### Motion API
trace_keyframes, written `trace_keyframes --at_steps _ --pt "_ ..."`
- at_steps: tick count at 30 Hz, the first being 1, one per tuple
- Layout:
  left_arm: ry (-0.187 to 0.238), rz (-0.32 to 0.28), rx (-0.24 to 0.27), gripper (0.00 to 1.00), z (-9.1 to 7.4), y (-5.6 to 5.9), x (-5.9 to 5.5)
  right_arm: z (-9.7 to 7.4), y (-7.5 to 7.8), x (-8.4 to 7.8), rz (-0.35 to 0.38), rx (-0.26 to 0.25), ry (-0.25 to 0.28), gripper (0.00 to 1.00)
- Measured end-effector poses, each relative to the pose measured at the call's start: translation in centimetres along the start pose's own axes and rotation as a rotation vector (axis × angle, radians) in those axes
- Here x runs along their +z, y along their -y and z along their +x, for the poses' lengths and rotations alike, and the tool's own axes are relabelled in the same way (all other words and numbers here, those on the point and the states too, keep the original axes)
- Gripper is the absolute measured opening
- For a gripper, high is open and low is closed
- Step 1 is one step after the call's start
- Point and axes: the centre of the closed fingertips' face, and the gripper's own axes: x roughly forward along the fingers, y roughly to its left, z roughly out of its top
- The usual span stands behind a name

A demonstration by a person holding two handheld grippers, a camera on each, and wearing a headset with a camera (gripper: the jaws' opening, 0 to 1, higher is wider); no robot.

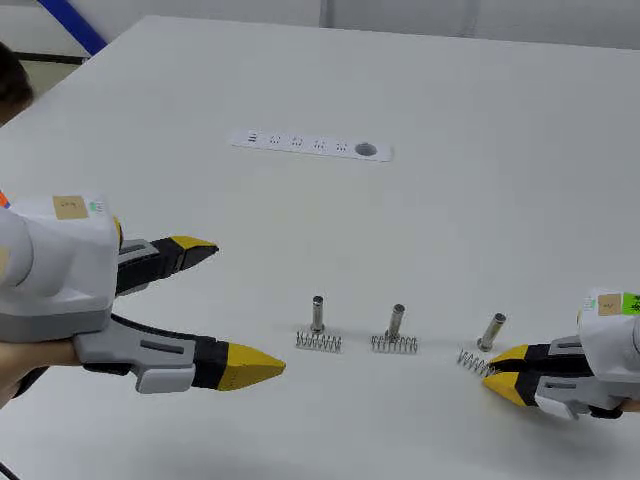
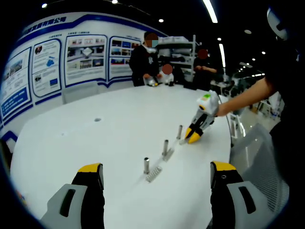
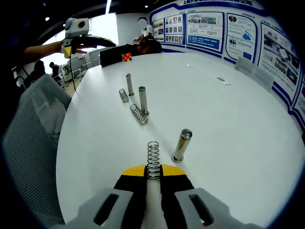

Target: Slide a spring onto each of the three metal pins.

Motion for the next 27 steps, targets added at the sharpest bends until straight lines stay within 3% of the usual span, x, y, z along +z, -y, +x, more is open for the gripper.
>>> trace_keyframes --at_steps 11,27 --pt "0.022 0.035 -0.026 0.95 0.8 1.0 1.5 -2.3 -0.5 2.8 -0.047 -0.011 0.041 0.11" --pt "0.085 0.075 -0.086 0.91 1.5 3.2 3.8 -6.1 -2.7 7.9 -0.204 -0.005 0.072 0.11"
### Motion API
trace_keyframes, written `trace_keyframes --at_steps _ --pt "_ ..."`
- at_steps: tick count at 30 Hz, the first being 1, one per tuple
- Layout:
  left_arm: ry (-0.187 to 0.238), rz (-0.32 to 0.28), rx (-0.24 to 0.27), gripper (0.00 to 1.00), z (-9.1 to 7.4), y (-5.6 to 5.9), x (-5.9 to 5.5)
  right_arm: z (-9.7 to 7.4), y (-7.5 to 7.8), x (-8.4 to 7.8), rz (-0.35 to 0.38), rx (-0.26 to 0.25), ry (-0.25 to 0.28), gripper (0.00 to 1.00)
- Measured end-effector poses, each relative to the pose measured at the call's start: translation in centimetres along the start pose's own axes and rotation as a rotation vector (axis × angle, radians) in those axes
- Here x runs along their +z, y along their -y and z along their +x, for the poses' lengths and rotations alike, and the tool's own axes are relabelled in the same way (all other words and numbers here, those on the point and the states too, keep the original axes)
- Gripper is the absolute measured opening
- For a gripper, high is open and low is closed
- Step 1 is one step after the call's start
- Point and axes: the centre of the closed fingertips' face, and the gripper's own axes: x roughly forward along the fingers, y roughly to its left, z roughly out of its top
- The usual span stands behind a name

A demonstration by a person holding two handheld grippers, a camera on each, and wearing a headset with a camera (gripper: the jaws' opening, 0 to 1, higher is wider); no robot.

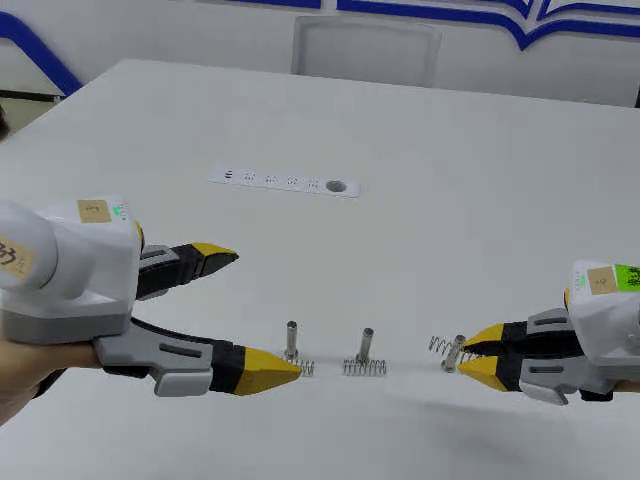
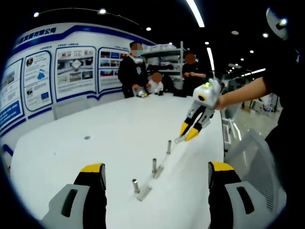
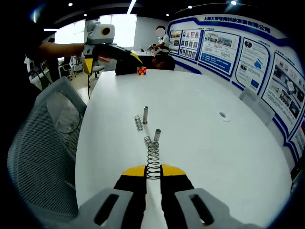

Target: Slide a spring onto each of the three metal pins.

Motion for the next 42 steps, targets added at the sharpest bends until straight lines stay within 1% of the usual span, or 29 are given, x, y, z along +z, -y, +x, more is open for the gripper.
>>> trace_keyframes --at_steps 2,5,6,7,8,9,12,15,19,24,26,28,30,32,34,37,42 --pt "0.022 -0.01 -0.021 0.9 0.2 0.5 0.5 -0.3 -0.4 0.9 -0.034 0.002 0.005 0.11" --pt "0.028 0.0 -0.027 0.9 0.4 0.9 0.8 -0.6 -1.1 2.0 -0.052 0.011 0.015 0.11" --pt "0.028 0.003 -0.031 0.89 0.5 1.1 0.8 -0.6 -1.3 2.4 -0.052 0.015 0.02 0.11" --pt "0.033 0.007 -0.04 0.89 0.7 1.4 1.0 -0.7 -1.6 3.1 -0.038 0.024 0.042 0.11" --pt "0.042 0.01 -0.056 0.89 0.8 1.8 1.2 -0.7 -1.8 3.6 -0.036 0.033 0.059 0.11" --pt "0.042 0.015 -0.074 0.89 1.0 2.4 1.2 -0.8 -2.0 4.1 -0.031 0.043 0.071 0.11" --pt "0.035 0.03 -0.088 0.88 1.6 3.1 1.1 -0.7 -2.5 4.9 -0.036 0.055 0.085 0.11" --pt "0.026 0.041 -0.108 0.88 2.1 3.9 0.7 -0.5 -3.1 5.4 -0.042 0.065 0.095 0.11" --pt "0.003 0.054 -0.141 0.87 2.8 5.1 -0.1 -0.4 -3.9 5.6 -0.055 0.087 0.09 0.11" --pt "0.003 0.054 -0.166 0.84 3.4 6.0 -0.3 -0.5 -4.9 5.9 -0.083 0.113 0.087 0.11" --pt "0.01 0.047 -0.168 0.81 3.6 6.2 -0.3 -0.5 -5.2 6.1 -0.095 0.124 0.082 0.11" --pt "0.018 0.036 -0.173 0.76 3.8 6.4 -0.3 -0.7 -5.5 6.6 -0.107 0.132 0.087 0.11" --pt "0.027 0.035 -0.18 0.72 4.0 6.6 -0.2 -0.8 -5.7 7.0 -0.118 0.139 0.092 0.11" --pt "0.033 0.034 -0.186 0.71 4.2 6.8 -0.1 -0.9 -6.0 7.6 -0.128 0.147 0.101 0.11" --pt "0.034 0.041 -0.2 0.65 4.3 7.0 0.0 -0.8 -6.2 7.9 -0.14 0.156 0.104 0.11" --pt "0.048 0.048 -0.209 0.55 4.5 7.2 0.3 -0.7 -6.6 8.0 -0.16 0.168 0.098 0.11" --pt "0.061 0.061 -0.248 0.44 4.5 7.9 0.7 -0.7 -7.3 8.1 -0.181 0.198 0.093 0.11"
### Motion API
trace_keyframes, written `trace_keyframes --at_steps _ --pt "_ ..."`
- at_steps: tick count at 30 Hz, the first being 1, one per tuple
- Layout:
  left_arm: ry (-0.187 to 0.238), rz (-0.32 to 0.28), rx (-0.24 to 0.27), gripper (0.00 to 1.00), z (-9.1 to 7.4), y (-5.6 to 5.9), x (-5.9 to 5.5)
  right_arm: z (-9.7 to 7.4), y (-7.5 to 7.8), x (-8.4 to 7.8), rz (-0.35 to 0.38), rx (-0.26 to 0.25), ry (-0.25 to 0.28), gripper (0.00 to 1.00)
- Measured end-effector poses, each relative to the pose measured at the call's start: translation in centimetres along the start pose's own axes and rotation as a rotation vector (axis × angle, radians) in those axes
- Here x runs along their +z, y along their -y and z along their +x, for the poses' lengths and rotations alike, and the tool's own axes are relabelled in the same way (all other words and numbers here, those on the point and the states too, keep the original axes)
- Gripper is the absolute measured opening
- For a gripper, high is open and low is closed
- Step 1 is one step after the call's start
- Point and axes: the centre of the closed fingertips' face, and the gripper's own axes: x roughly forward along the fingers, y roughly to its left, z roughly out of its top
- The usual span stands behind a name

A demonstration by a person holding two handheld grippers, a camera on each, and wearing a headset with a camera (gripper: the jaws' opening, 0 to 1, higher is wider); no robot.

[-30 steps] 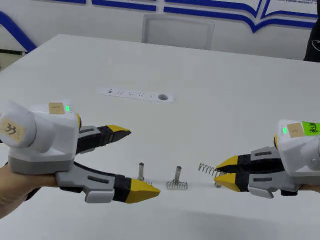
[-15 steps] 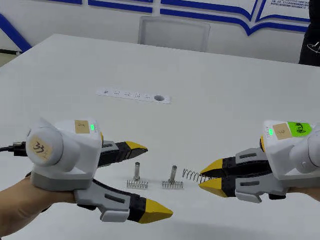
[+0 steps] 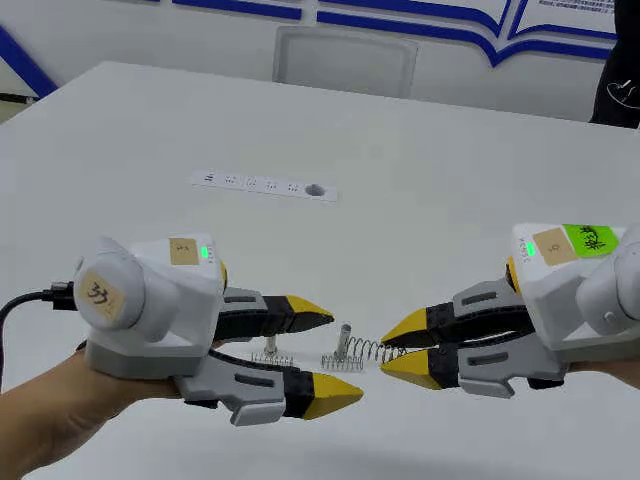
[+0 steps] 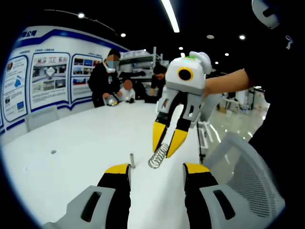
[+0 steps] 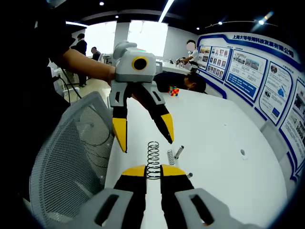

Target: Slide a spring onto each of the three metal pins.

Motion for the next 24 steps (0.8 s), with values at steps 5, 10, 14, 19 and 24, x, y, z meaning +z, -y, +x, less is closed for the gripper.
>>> trace_keyframes --at_steps 5,10,14,19,24 --pt "-0.007 0.009 -0.027 0.39 0.3 0.5 -0.1 0.1 -0.7 0.3 -0.008 0.03 0.009 0.11" --pt "-0.01 0.008 -0.048 0.27 0.4 0.8 -0.2 0.3 -1.1 0.2 -0.012 0.049 0.003 0.11" --pt "-0.006 0.004 -0.062 0.24 0.5 1.0 -0.1 0.3 -1.2 0.0 -0.006 0.057 0.003 0.11" --pt "-0.012 0.003 -0.084 0.21 0.5 1.3 -0.3 0.3 -1.6 0.3 0.0 0.081 0.025 0.11" --pt "-0.008 -0.004 -0.098 0.15 0.5 1.6 -0.3 0.3 -1.8 0.5 -0.002 0.092 0.027 0.11"
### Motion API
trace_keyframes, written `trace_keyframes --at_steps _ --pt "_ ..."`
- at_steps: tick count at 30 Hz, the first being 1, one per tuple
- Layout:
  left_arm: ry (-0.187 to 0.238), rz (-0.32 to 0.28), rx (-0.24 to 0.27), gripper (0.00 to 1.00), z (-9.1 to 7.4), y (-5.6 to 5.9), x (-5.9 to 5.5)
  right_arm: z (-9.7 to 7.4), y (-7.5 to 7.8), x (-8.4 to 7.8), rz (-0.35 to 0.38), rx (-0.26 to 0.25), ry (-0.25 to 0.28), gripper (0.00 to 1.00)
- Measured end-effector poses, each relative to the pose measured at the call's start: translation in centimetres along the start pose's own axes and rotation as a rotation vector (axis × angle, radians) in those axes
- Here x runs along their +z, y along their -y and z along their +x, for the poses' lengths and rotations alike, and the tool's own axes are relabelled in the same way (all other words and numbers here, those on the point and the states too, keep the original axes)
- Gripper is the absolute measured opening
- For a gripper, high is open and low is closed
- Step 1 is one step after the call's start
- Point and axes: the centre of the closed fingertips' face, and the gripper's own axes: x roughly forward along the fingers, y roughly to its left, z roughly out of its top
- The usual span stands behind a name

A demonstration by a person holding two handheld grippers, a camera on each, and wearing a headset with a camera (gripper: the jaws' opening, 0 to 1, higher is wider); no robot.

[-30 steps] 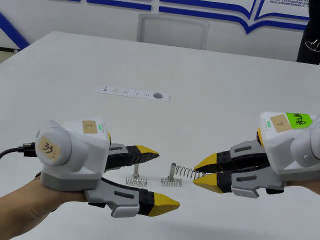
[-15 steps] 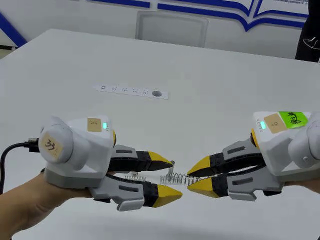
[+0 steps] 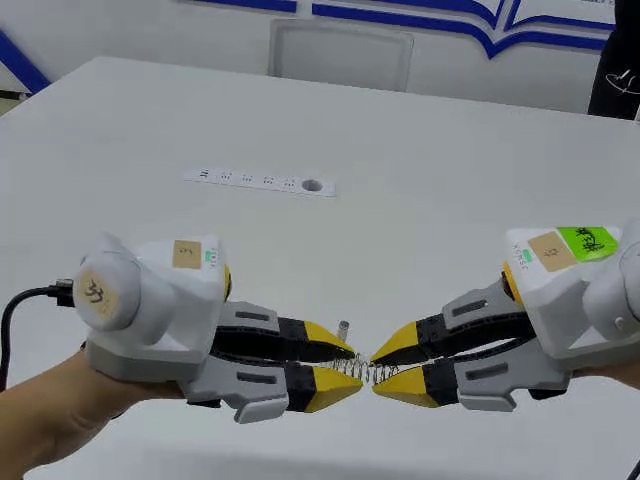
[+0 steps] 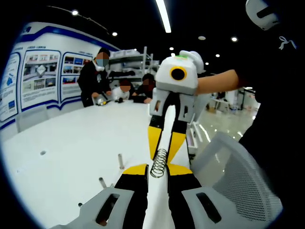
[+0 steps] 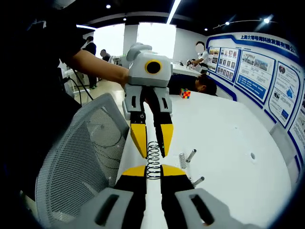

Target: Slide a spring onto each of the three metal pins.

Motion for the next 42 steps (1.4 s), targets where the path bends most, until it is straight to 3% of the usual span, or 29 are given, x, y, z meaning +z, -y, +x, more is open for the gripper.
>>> trace_keyframes --at_steps 5,11,21,25,29,36,42 --pt "-0.005 0.025 -0.006 0.13 -0.1 0.3 -0.1 0.0 -0.1 0.1 0.001 0.014 0.003 0.11" --pt "0.032 0.02 -0.01 0.1 -0.4 0.6 0.6 -0.1 -0.2 0.5 -0.006 0.026 0.002 0.11" --pt "0.037 0.036 -0.006 0.1 -0.4 0.6 0.9 -0.2 0.0 0.6 -0.002 0.018 0.007 0.12" --pt "0.047 0.032 -0.018 0.1 -0.4 0.8 1.3 -0.3 0.5 0.2 0.024 0.0 0.012 0.18" --pt "0.052 0.029 -0.009 0.1 -0.6 0.5 1.5 -0.6 0.4 0.2 0.062 0.011 0.046 0.12" --pt "0.052 0.028 -0.022 0.1 -0.5 0.7 1.7 -0.9 0.3 0.4 0.088 0.016 0.071 0.12" --pt "0.042 0.046 -0.026 0.1 -0.6 0.7 1.6 -1.5 0.3 1.5 0.102 0.021 0.121 0.11"
